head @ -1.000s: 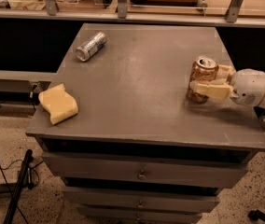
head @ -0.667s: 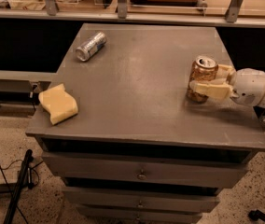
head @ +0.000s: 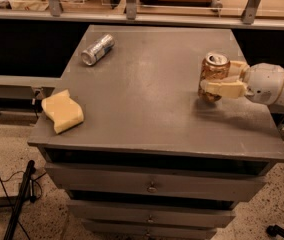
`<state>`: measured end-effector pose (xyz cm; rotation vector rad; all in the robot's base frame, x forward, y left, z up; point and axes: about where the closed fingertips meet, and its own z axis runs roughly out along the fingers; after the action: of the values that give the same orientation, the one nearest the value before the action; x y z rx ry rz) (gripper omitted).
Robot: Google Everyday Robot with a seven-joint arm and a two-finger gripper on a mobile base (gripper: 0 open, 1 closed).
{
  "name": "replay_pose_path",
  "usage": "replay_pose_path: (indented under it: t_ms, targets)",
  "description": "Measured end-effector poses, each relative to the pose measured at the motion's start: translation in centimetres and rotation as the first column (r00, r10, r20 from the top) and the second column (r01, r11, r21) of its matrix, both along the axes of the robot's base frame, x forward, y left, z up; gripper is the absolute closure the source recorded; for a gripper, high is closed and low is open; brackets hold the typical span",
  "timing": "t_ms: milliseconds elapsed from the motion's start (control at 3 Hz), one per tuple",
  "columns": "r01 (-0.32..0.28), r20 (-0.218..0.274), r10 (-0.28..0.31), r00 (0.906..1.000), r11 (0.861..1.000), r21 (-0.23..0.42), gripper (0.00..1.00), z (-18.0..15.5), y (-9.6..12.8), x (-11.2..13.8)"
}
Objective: Knock orange can over
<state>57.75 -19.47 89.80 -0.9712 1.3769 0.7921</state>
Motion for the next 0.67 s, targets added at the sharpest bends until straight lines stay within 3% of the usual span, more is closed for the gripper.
replay_pose_path:
  t_ms: [333, 667]
  targets:
    - [-0.02, 0.009, 0.021, 0.9997, 0.999, -0.035, 0.68, 1.08, 0.5, 0.67]
    - [-0.032, 0.014, 0.033, 0.9993, 0.997, -0.07, 0.65, 1.98, 0.9, 1.42]
